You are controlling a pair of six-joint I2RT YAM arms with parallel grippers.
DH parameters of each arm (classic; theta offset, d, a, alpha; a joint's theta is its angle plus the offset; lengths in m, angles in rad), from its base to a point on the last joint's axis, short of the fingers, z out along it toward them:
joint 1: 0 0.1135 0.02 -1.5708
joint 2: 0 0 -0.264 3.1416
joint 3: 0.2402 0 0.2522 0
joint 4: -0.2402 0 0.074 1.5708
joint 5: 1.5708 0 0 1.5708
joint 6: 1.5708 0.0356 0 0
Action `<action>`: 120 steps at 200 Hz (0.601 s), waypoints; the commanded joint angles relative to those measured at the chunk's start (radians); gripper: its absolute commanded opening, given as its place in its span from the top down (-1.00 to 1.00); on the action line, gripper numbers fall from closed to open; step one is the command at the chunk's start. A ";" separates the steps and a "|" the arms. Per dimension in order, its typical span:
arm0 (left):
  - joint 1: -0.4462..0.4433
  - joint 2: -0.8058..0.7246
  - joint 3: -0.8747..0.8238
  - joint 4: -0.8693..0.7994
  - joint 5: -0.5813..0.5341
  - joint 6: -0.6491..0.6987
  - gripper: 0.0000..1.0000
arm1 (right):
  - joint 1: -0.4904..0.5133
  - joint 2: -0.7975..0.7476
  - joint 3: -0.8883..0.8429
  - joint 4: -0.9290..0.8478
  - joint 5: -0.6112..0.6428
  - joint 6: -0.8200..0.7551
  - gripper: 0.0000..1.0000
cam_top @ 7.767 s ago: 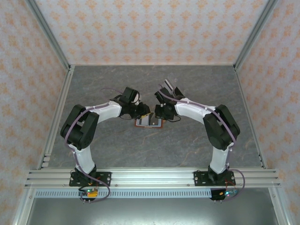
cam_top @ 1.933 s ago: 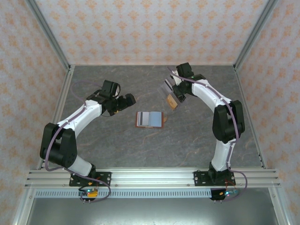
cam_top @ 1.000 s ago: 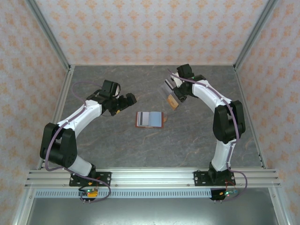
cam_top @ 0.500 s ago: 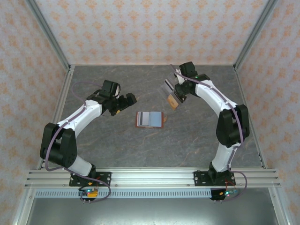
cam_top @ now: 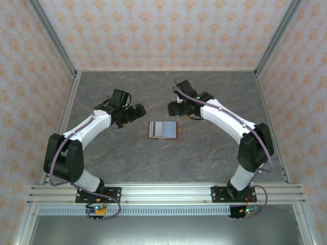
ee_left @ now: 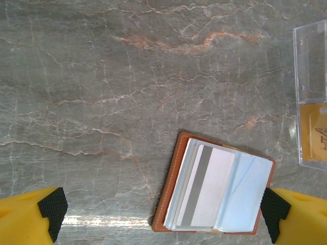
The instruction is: Take the credit cards out of the card holder
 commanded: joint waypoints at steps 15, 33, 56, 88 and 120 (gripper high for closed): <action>0.008 -0.029 -0.020 -0.032 -0.061 -0.026 -1.00 | 0.073 0.122 0.002 0.034 -0.072 0.168 -0.15; 0.009 -0.027 -0.021 -0.030 -0.058 -0.031 -1.00 | 0.092 0.191 0.033 0.033 -0.083 0.191 -0.10; 0.010 -0.026 -0.021 -0.029 -0.052 -0.031 -1.00 | 0.113 0.275 0.089 -0.003 -0.063 0.211 -0.05; 0.011 -0.020 -0.018 -0.027 -0.040 -0.031 -1.00 | 0.121 0.346 0.137 -0.038 -0.008 0.220 0.04; 0.012 -0.001 -0.014 -0.015 -0.008 -0.021 -1.00 | 0.121 0.392 0.169 -0.052 0.005 0.219 0.08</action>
